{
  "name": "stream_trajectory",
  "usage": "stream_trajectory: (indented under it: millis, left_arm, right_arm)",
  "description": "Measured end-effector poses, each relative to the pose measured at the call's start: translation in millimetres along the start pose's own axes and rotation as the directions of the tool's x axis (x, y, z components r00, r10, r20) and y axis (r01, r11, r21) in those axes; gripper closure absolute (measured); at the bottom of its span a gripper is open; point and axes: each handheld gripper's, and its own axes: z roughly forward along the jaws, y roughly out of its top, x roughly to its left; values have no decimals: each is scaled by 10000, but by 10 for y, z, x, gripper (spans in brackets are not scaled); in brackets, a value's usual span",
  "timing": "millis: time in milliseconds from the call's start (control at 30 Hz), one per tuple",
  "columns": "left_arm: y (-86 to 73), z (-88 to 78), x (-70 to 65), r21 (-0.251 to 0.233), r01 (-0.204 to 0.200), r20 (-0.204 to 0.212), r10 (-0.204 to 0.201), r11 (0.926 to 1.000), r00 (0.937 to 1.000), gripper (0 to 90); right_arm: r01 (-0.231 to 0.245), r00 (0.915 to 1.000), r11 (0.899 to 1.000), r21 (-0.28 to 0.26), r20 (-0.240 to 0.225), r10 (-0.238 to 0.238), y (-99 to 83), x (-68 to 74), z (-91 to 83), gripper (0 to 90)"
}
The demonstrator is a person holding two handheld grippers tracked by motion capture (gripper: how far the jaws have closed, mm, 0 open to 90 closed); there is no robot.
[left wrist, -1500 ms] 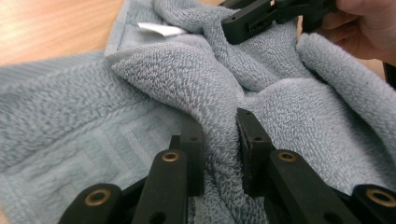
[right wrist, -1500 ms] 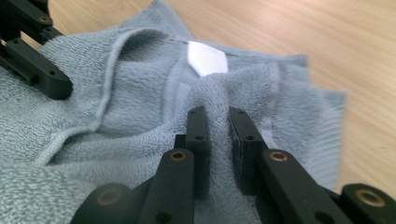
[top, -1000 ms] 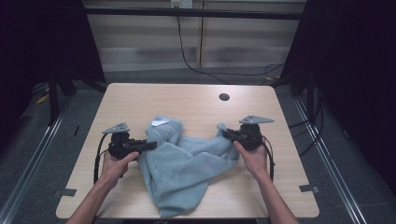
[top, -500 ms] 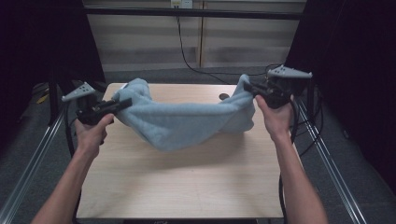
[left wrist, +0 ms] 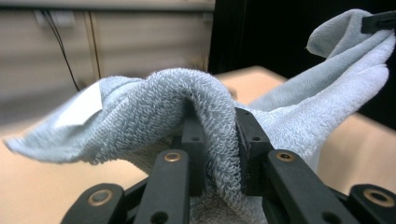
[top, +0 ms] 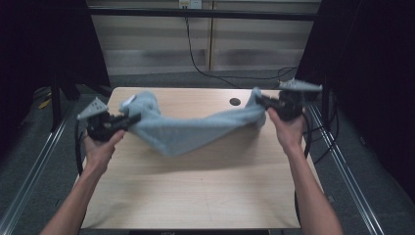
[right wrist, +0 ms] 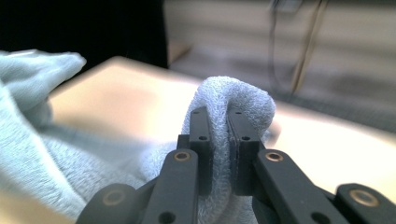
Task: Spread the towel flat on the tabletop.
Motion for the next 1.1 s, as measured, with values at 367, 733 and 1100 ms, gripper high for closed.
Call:
stream_trajectory:
  millis: [367,733,1100]
  left_arm:
    - [-879,-378,-363,1092,463,1438,-619,9929,9877,736]
    - [-914,-597,-433,938,1130,1899,-1292,9892,9733,538]
    - [-420,-175,-385,909,93,1737,-251,9958,9845,545]
  right_arm:
    - [58,9964,9842,1772,-848,94,-1268,317,-369,806]
    - [-502,9907,9878,1471,-1178,679,-1568,399,-868,505]
    - [-705,9941,9899,1233,-731,799,-1420,150,-763,530]
